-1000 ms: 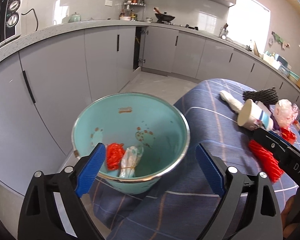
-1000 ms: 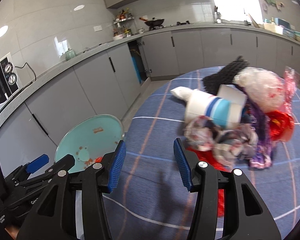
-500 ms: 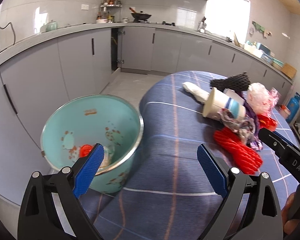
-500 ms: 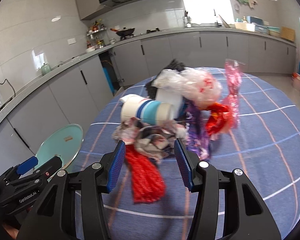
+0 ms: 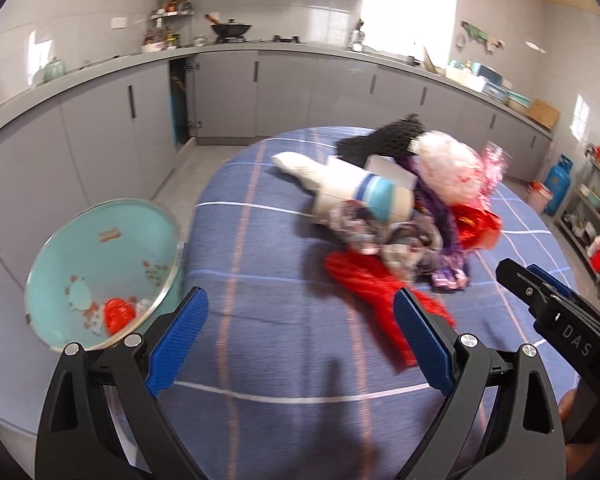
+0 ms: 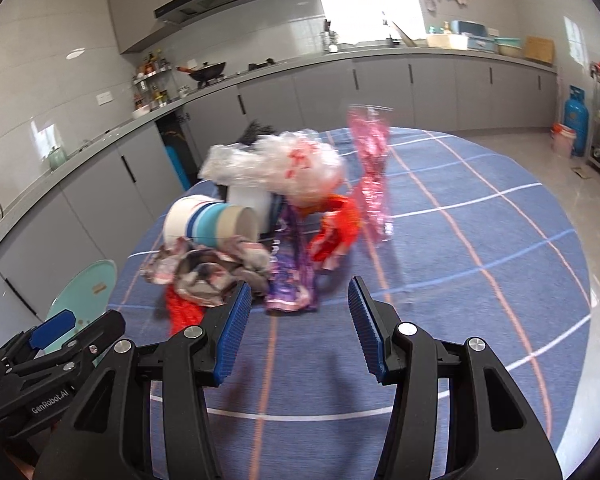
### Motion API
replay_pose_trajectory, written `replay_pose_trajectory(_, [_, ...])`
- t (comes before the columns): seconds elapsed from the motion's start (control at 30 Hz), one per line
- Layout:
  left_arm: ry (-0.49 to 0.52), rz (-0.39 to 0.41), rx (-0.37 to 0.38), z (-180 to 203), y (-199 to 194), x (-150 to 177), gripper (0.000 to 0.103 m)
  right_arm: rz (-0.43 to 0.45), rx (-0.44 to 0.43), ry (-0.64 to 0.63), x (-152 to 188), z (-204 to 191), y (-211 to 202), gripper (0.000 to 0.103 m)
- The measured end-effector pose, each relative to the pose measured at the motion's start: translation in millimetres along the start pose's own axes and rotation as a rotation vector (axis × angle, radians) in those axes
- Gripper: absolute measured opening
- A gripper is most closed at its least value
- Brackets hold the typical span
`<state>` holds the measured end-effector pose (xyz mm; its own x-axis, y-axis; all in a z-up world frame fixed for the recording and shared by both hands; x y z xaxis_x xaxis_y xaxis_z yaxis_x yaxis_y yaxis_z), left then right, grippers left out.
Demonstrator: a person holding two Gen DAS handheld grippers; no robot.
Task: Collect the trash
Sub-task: 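Grasp the red mesh net from the pile with the left tool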
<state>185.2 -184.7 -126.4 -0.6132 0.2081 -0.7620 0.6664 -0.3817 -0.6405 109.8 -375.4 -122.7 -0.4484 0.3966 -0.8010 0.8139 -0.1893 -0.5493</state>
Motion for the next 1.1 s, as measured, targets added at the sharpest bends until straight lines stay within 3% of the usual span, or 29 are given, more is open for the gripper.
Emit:
replay_pose_trajectory(0.4, [0.028,-0.059,0.052,52.7,28.7,-1.4,0.083,-0.004,0.015,0.048,3.1,31.0,-5.0,0.051])
replay_pose_trajectory(0.6, [0.044,-0.111,0.031,55.5,45.1,14.3,0.063,-0.007,0.001,0.048,3.6,30.1,-4.3,0.051])
replay_pose_trajectory(0.67, [0.035,-0.126,0.047,51.1,47.6,18.4,0.048,-0.012,-0.003,0.051,4.0,29.5,-2.4,0.051])
replay_pose_trajectory(0.83, [0.033,-0.108,0.074,37.6,41.5,20.6,0.029,-0.021,-0.020,0.048,3.8,23.1,2.5,0.051])
replay_pose_trajectory(1.1, [0.024,-0.032,0.039,7.6,18.3,12.2,0.023,-0.047,-0.111,0.016,-7.3,-14.6,16.9,0.051])
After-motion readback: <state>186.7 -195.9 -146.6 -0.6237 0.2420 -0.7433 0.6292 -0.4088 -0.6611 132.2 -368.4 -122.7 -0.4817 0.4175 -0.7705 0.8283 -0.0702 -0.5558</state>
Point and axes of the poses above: each gripper's, at about its wrist camera, not at the fingertips, and y roughly the way its jaws point, z to its right, x to its underside, the point moved 8 cm from there along y, roughly the way its jaws point, and after that the axes turned 1 degree about x, right-handed, at the moved point
